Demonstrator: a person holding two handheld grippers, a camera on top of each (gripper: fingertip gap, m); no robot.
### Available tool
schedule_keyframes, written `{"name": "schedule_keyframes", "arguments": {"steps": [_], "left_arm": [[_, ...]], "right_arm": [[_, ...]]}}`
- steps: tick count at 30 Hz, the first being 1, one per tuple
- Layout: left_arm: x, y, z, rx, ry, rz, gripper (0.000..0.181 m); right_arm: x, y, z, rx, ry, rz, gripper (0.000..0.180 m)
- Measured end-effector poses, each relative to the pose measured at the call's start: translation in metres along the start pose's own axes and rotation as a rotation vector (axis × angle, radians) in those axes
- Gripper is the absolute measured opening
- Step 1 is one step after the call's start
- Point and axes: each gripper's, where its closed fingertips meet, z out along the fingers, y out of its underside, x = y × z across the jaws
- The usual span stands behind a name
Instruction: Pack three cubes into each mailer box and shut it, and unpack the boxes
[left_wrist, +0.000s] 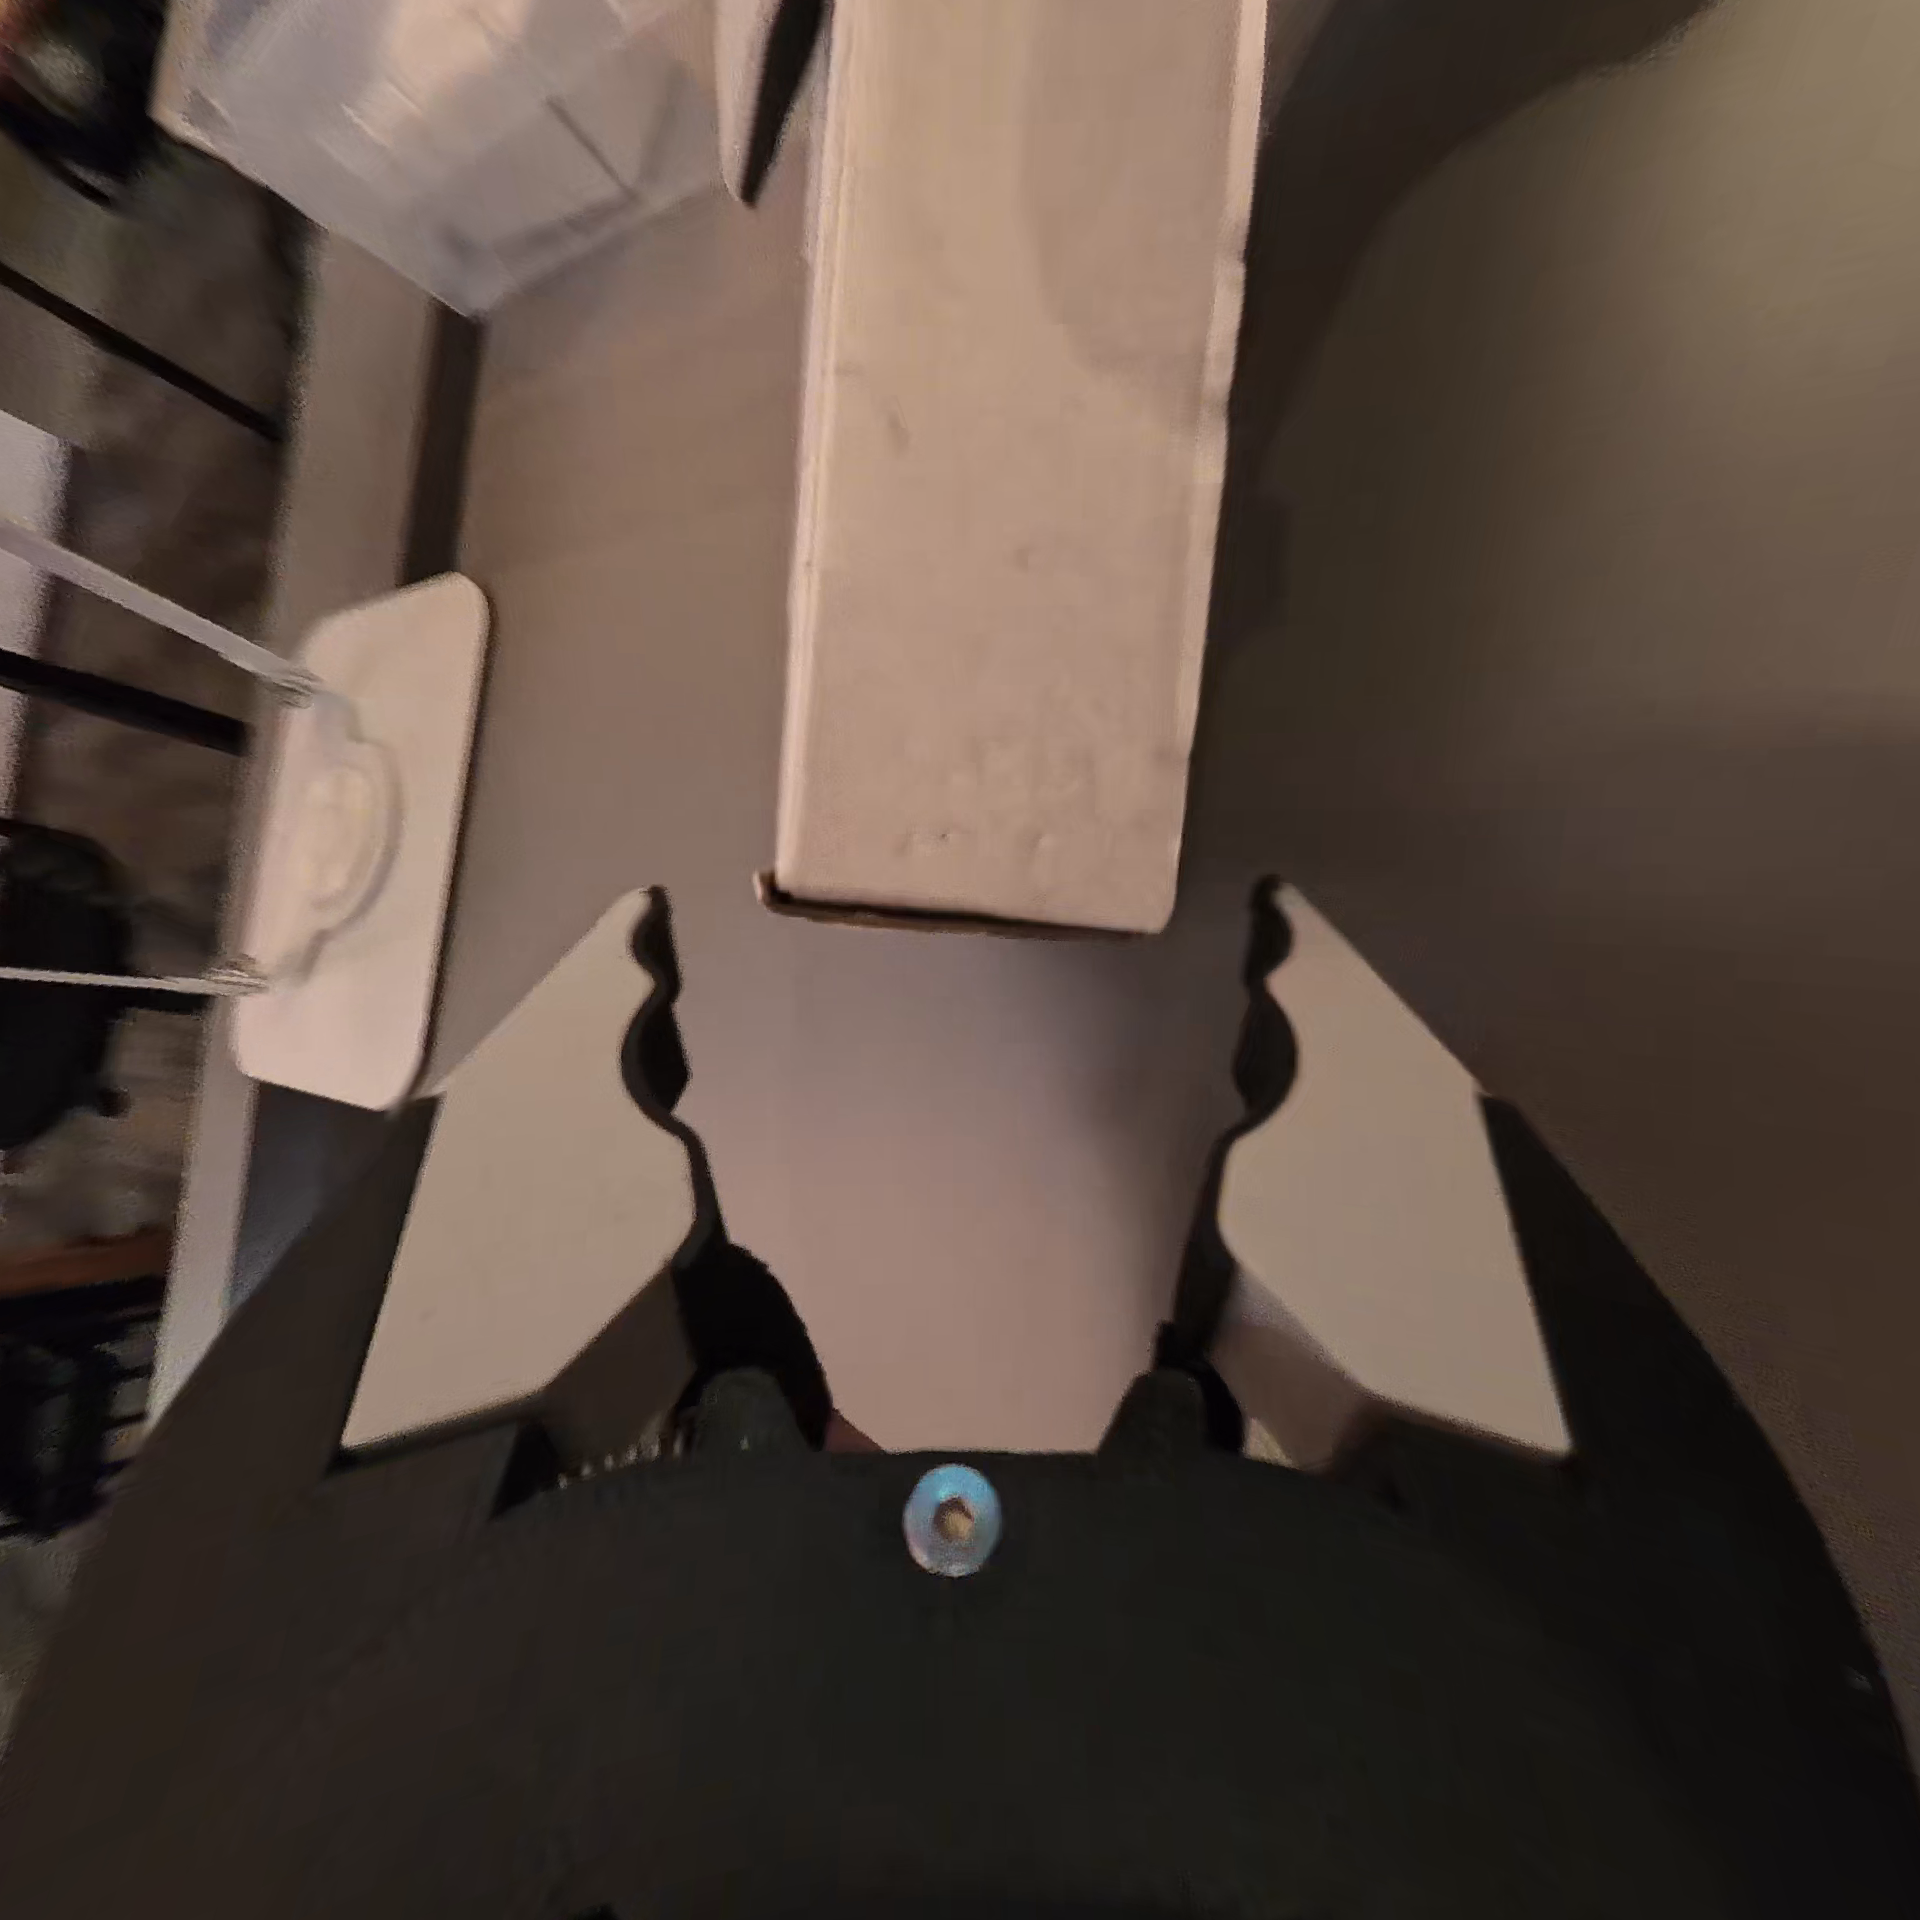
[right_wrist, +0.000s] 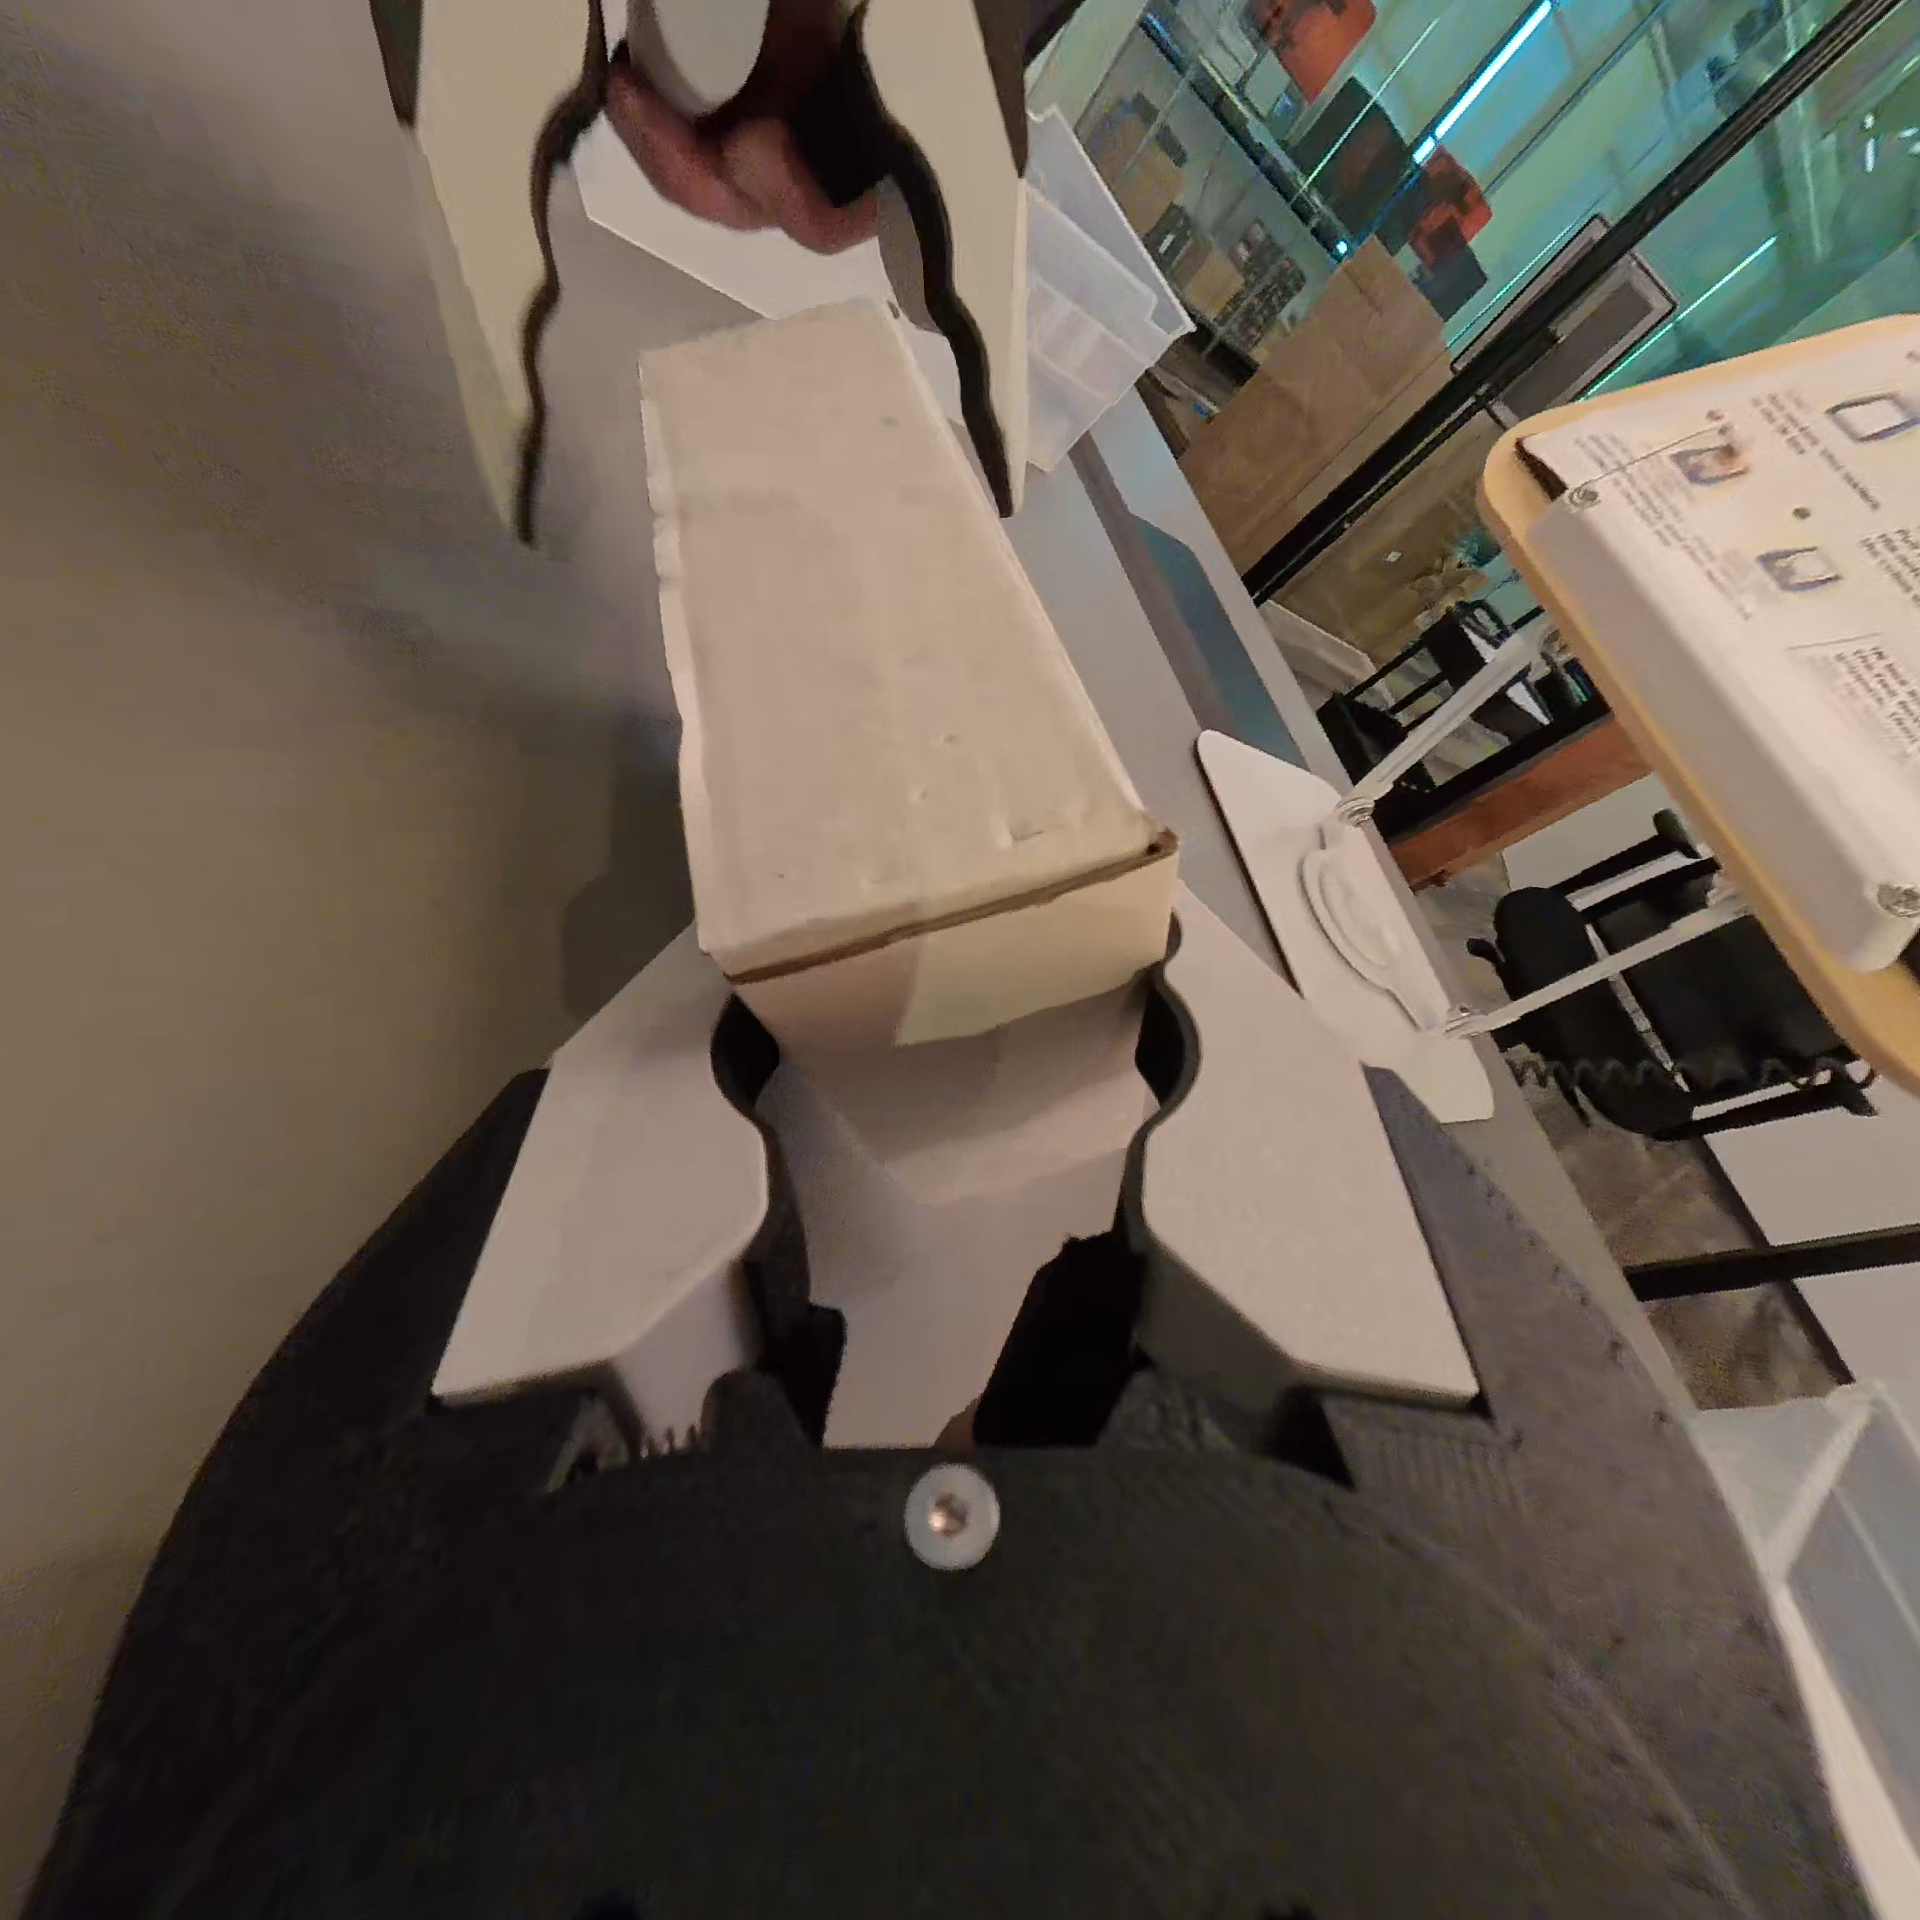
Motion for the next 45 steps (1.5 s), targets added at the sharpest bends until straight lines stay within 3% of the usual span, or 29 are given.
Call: {"name": "schedule_keyframes", "arguments": {"steps": [3, 7, 9, 13, 18, 35, 45], "left_arm": [[-0.004, -0.013, 0.007, 0.088, -0.1, 0.041, 0.074], [-0.008, -0.017, 0.012, 0.106, -0.155, 0.071, 0.071], [-0.008, -0.018, 0.014, 0.078, -0.135, 0.09, 0.07], [-0.01, -0.018, 0.015, 0.056, -0.099, 0.065, 0.07], [-0.01, -0.017, 0.016, 0.032, -0.085, 0.06, 0.07], [-0.008, -0.019, 0.018, 0.048, -0.089, 0.063, 0.069], [-0.008, -0.024, 0.019, 0.075, -0.081, 0.035, 0.067]], "right_arm": [[-0.002, 0.004, 0.002, -0.024, -0.006, 0.011, 0.068], [0.003, 0.027, 0.0, -0.206, 0.008, -0.023, 0.071], [0.008, 0.033, -0.006, -0.318, 0.037, -0.105, 0.088], [0.006, -0.002, -0.019, -0.311, 0.091, -0.263, 0.079], [-0.003, -0.016, -0.002, -0.373, 0.128, -0.378, 0.059], [-0.007, -0.03, -0.009, -0.198, -0.246, 0.129, 0.05], [-0.002, -0.032, -0.013, -0.212, -0.428, 0.339, 0.049]]}}
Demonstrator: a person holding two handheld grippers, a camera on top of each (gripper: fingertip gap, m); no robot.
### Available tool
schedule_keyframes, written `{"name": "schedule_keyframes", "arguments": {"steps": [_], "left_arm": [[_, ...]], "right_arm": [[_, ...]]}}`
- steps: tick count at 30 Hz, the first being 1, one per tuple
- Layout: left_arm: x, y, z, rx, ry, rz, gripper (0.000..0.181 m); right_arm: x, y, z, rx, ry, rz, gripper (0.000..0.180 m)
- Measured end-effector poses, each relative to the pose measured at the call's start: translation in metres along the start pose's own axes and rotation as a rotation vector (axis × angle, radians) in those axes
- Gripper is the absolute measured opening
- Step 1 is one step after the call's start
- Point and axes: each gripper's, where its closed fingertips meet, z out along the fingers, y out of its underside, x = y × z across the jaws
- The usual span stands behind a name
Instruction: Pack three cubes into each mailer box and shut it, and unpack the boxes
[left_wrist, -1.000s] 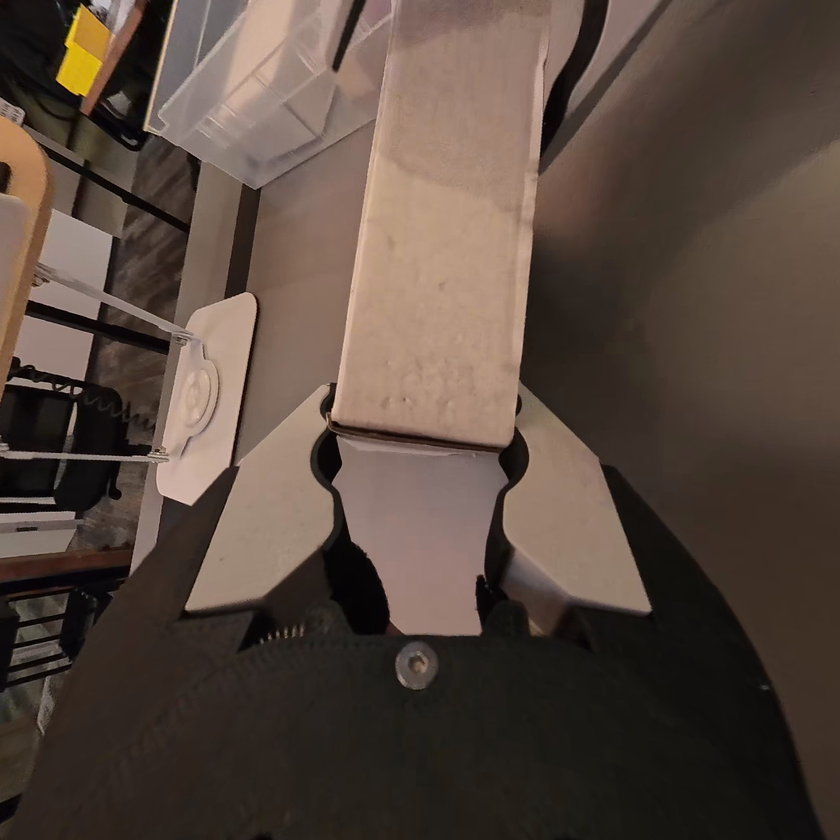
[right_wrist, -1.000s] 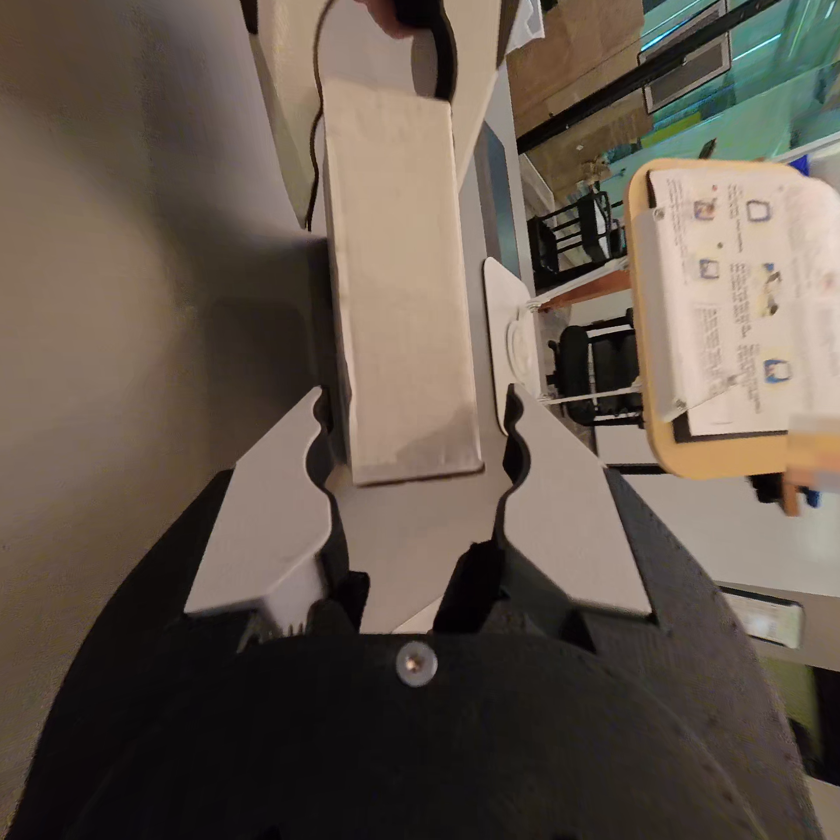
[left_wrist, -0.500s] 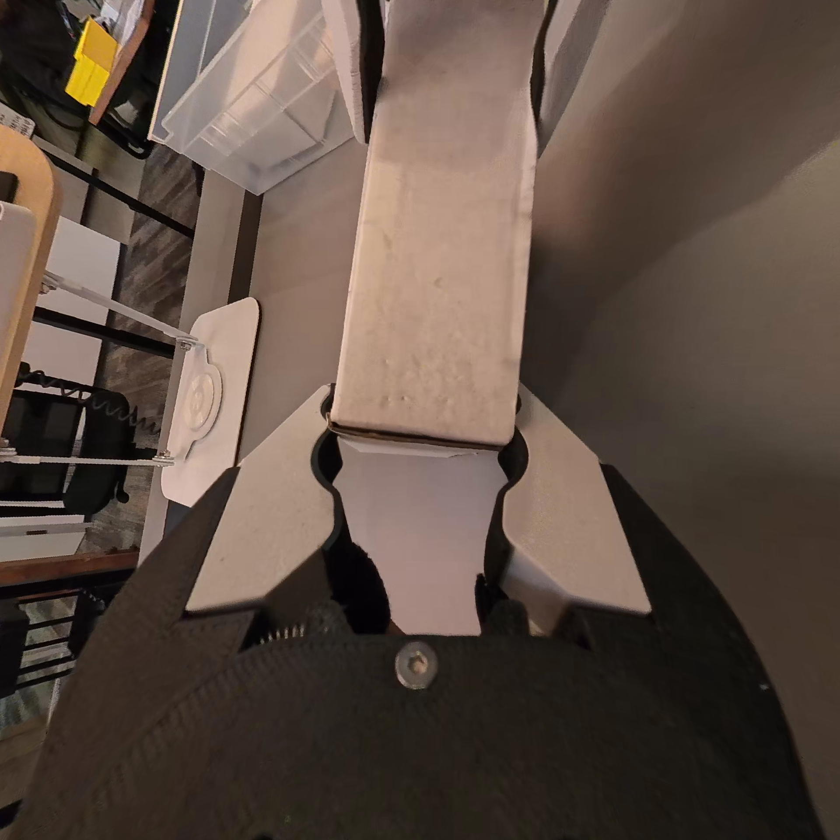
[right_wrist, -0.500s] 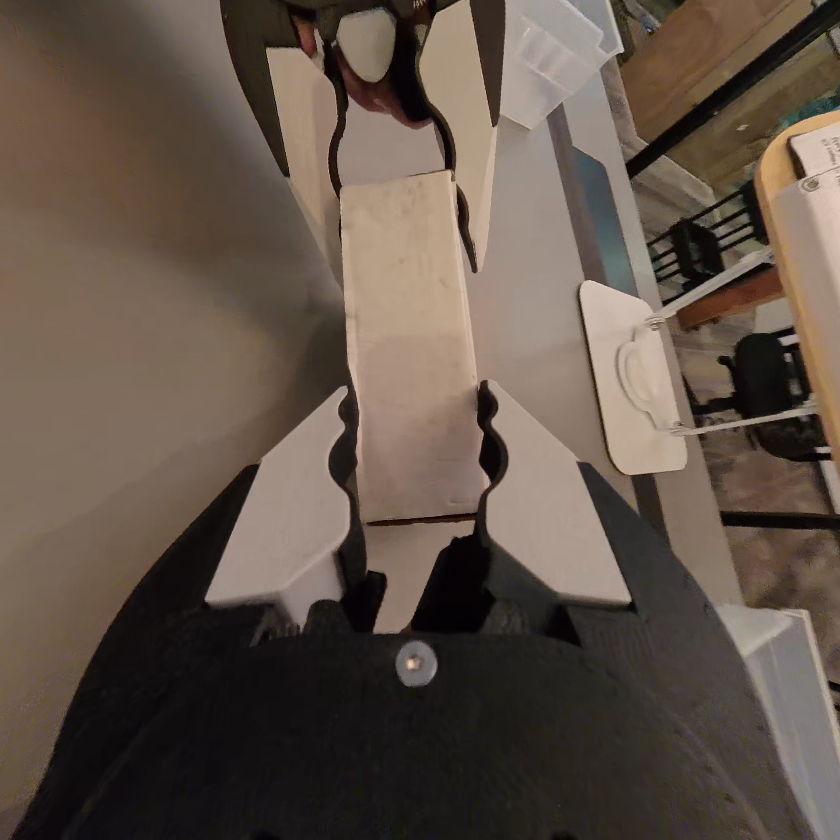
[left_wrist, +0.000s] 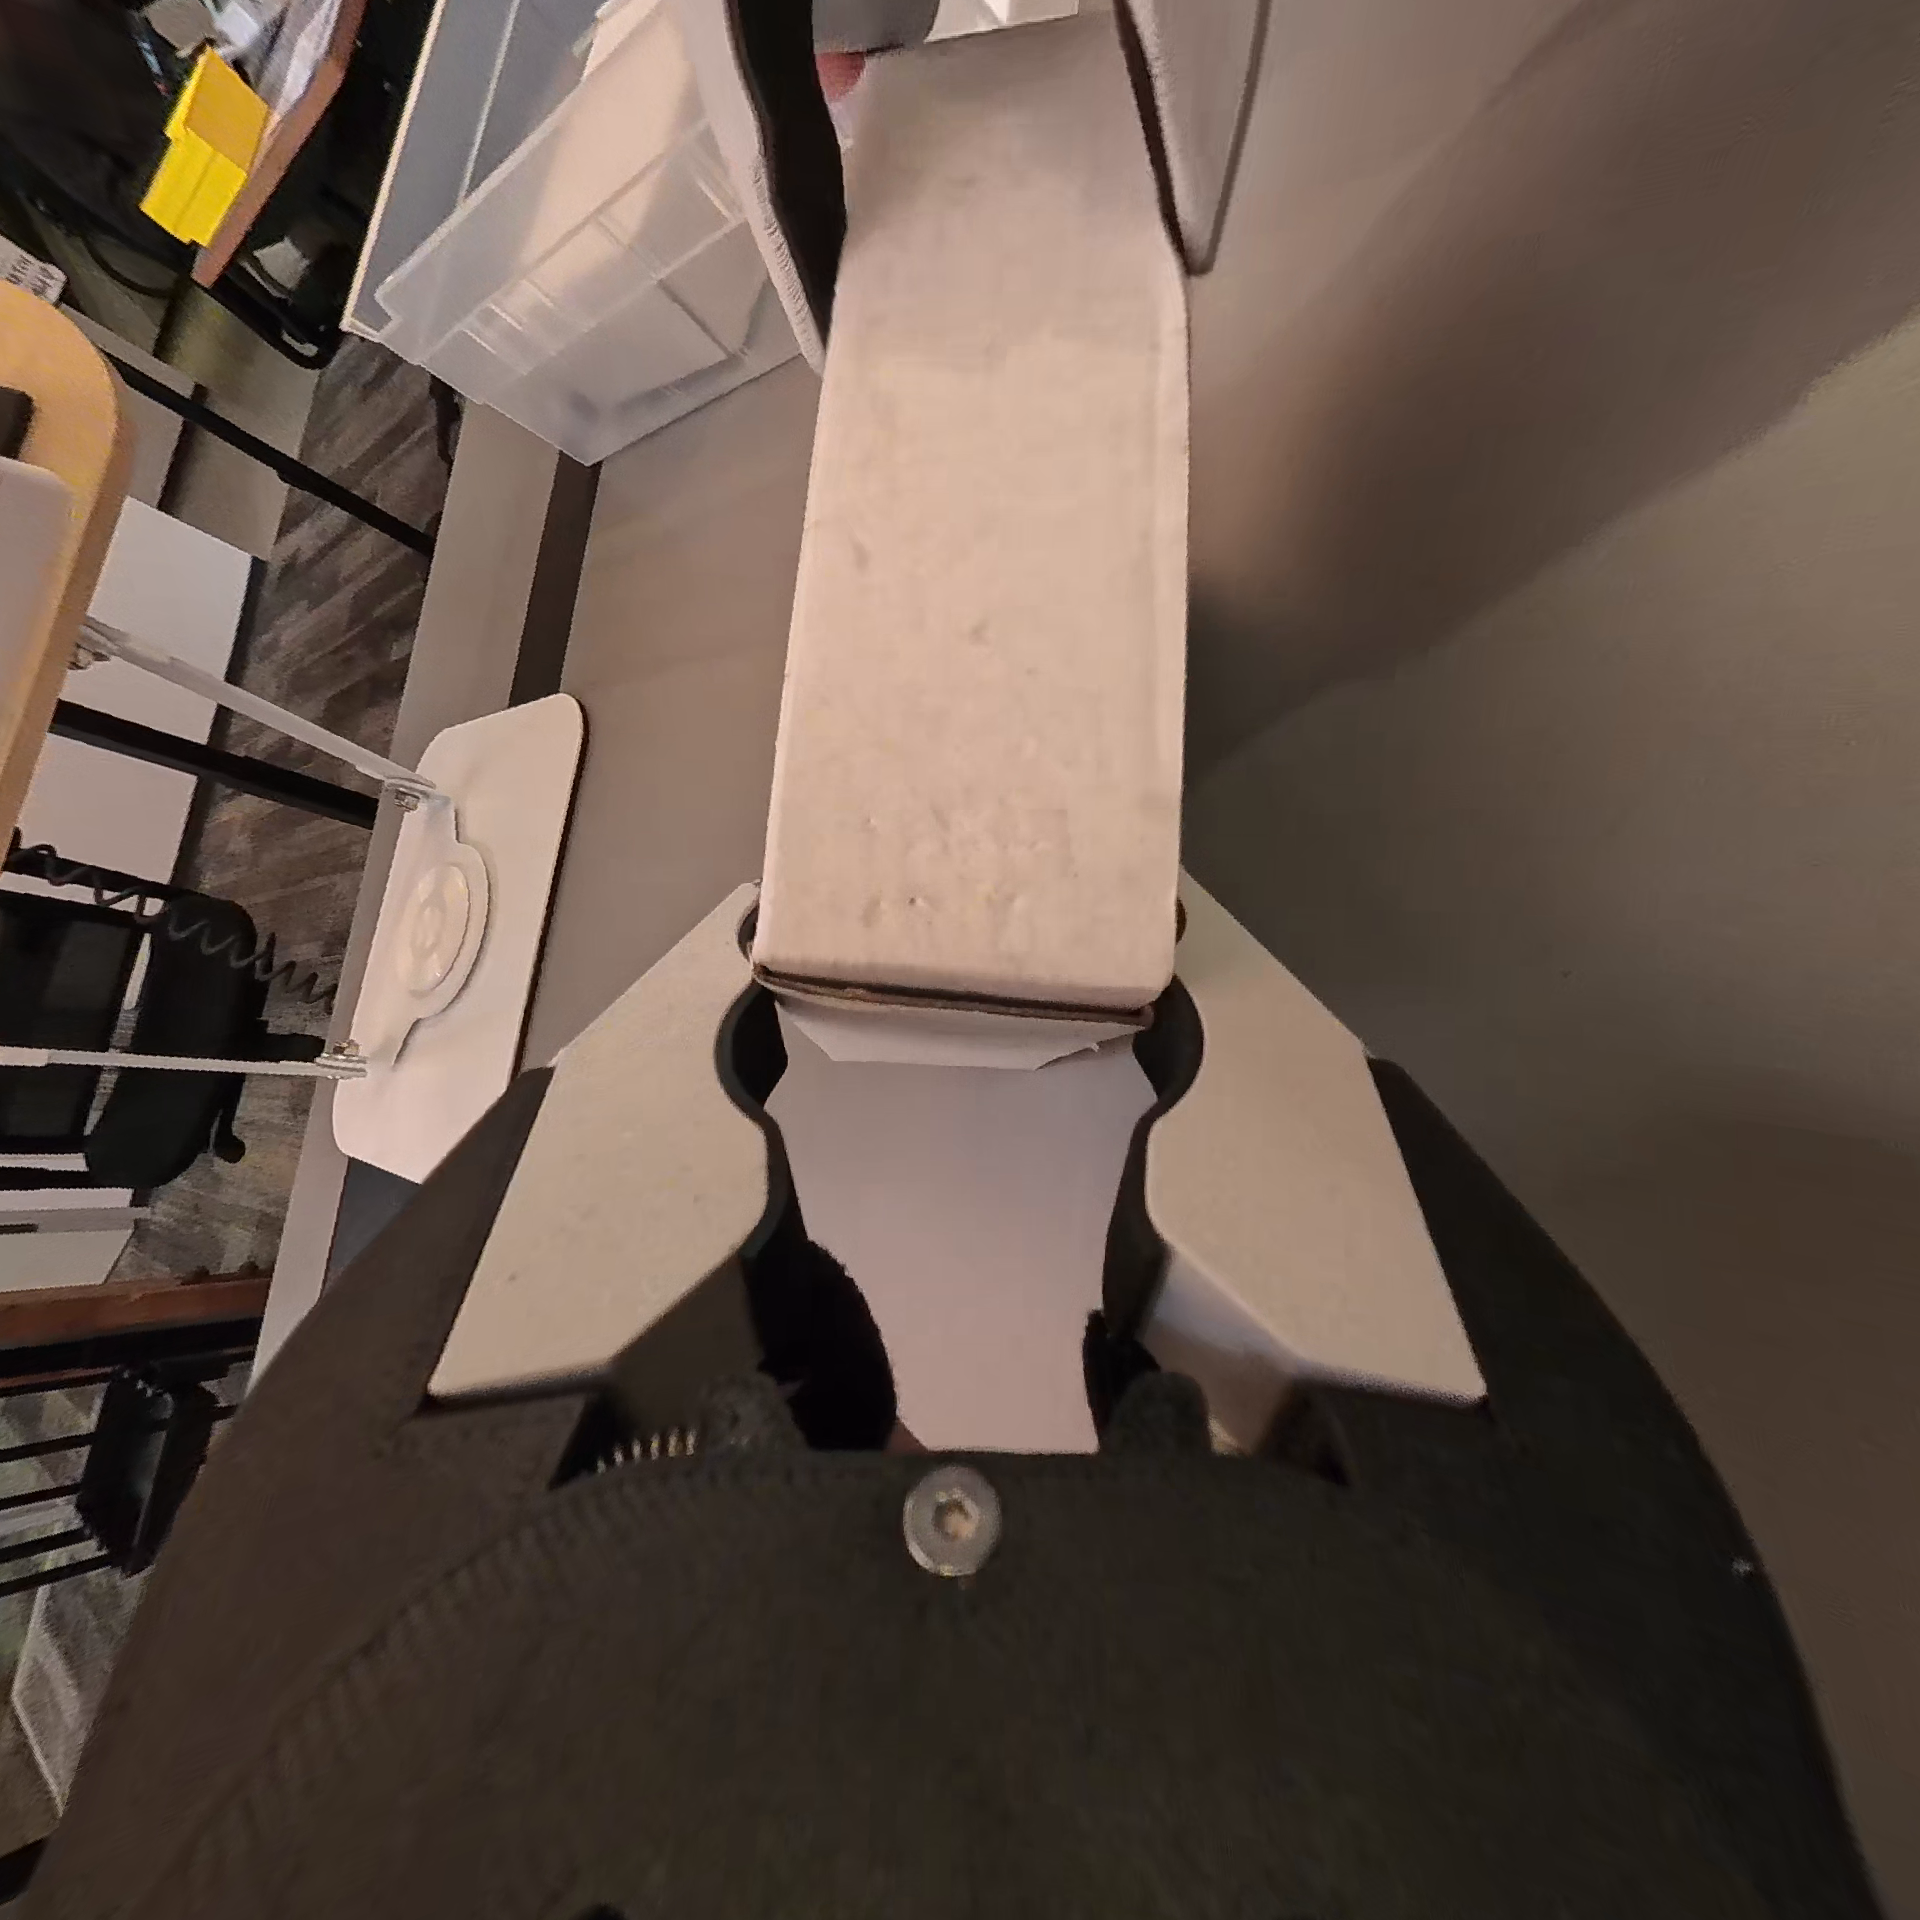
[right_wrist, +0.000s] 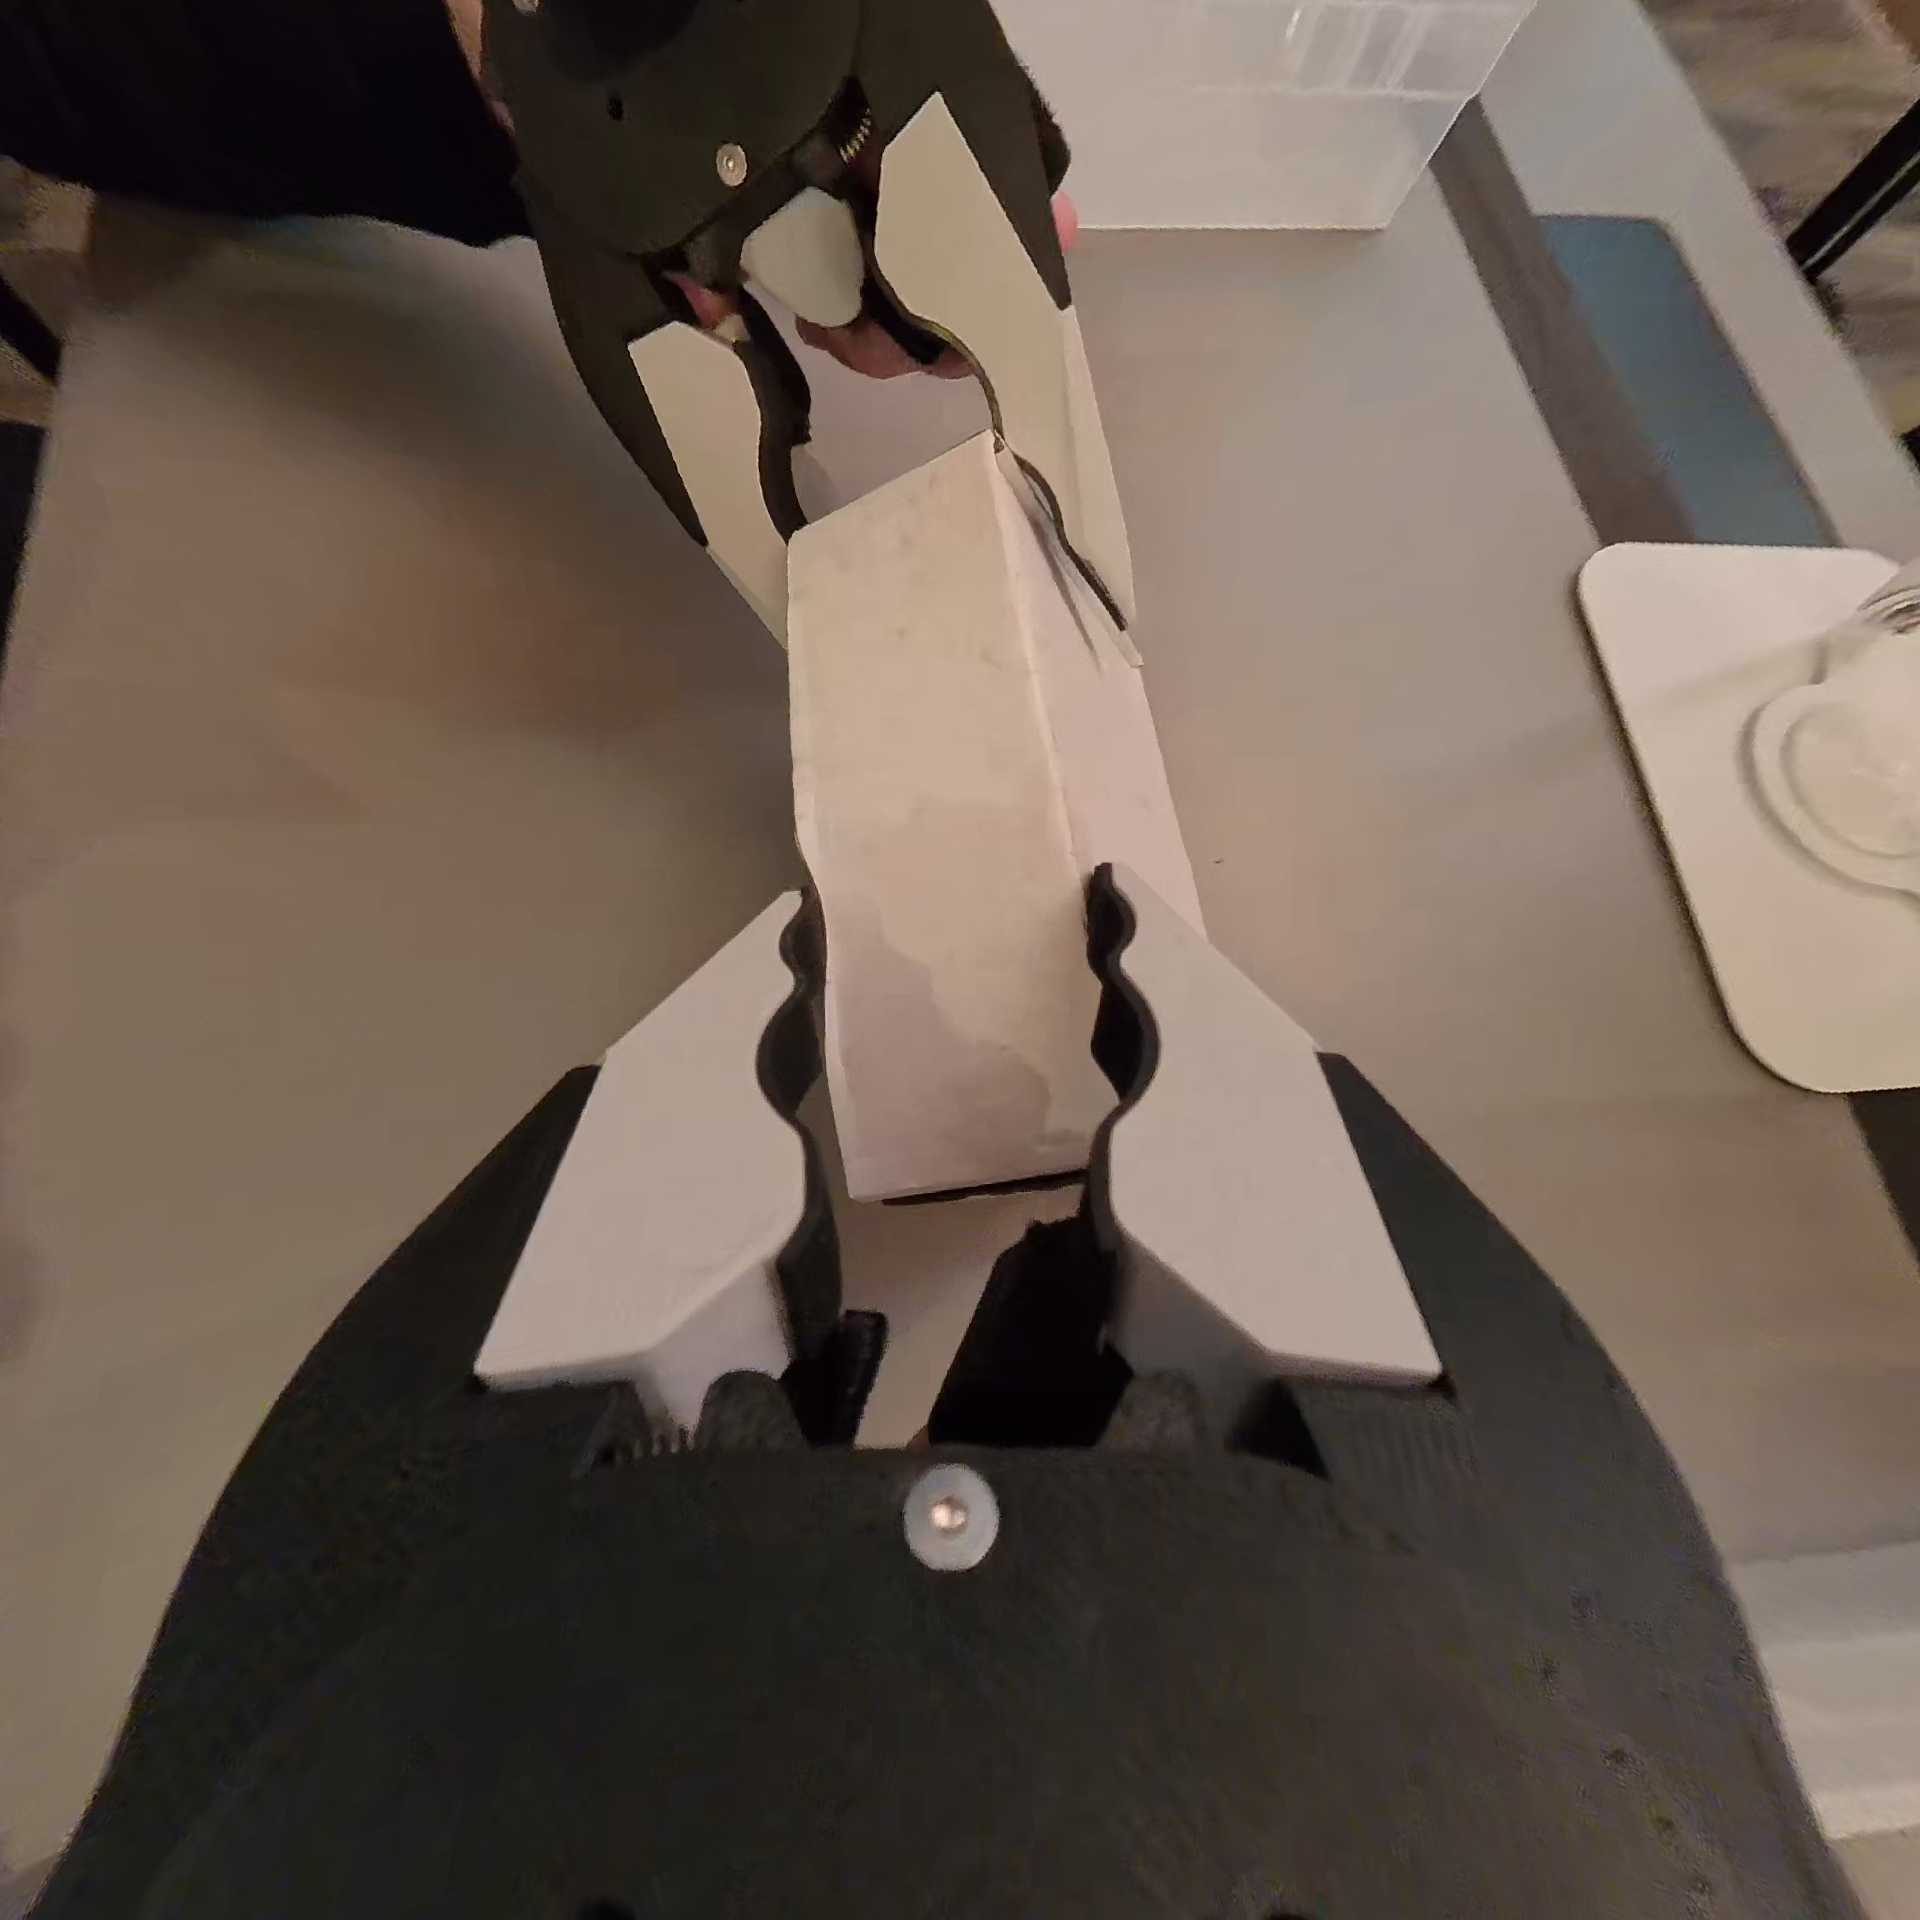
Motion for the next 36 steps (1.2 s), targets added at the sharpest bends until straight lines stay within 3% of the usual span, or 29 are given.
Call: {"name": "schedule_keyframes", "arguments": {"steps": [3, 4, 5, 9, 10, 11, 13, 16, 19, 21, 27, 28, 32, 36], "left_arm": [[0.003, -0.001, 0.0, 0.0, -0.014, 0.017, 0.067], [0.007, 0.001, 0.002, -0.008, -0.029, 0.114, 0.068], [0.011, -0.001, 0.004, -0.008, -0.045, 0.138, 0.069], [0.013, -0.006, 0.004, 0.008, -0.004, 0.08, 0.069], [0.013, -0.006, 0.005, 0.003, -0.001, 0.072, 0.069], [0.012, -0.007, 0.005, -0.002, 0.007, 0.065, 0.069], [0.01, -0.008, 0.006, -0.005, 0.035, 0.027, 0.068], [0.009, -0.007, 0.006, -0.013, 0.062, 0.011, 0.069], [0.009, -0.007, 0.006, -0.016, 0.079, 0.004, 0.068], [0.008, -0.008, 0.006, -0.017, 0.084, -0.006, 0.068], [0.009, -0.01, 0.007, -0.011, 0.107, -0.016, 0.068], [0.009, -0.01, 0.006, -0.01, 0.112, -0.018, 0.068], [0.007, -0.011, 0.007, -0.006, 0.119, -0.039, 0.067], [0.004, -0.011, 0.008, -0.005, 0.112, -0.066, 0.067]], "right_arm": [[0.002, 0.0, -0.002, -0.009, -0.02, 0.028, 0.049], [0.004, -0.007, -0.004, 0.032, -0.034, 0.082, 0.015], [0.0, -0.016, -0.007, 0.09, -0.109, 0.146, 0.0], [0.007, -0.008, -0.007, -0.015, 0.058, -0.019, 0.004], [0.01, -0.009, -0.011, -0.052, 0.14, -0.077, 0.036], [0.003, -0.01, -0.013, -0.083, 0.169, -0.134, 0.055], [-0.016, -0.017, -0.012, -0.077, 0.201, -0.218, 0.056], [-0.013, -0.002, -0.001, -0.221, 0.389, -0.405, 0.07], [-0.008, 0.005, 0.002, -0.245, 0.507, -0.511, 0.05], [-0.009, 0.005, 0.001, -0.222, 0.522, -0.527, 0.046], [-0.017, 0.003, -0.002, -0.147, 0.4, -0.452, 0.039], [-0.024, 0.001, -0.003, -0.109, 0.34, -0.419, 0.016], [-0.02, 0.003, -0.003, -0.09, 0.358, -0.421, 0.012], [-0.017, 0.002, -0.004, -0.155, 0.495, -0.584, 0.005]]}}
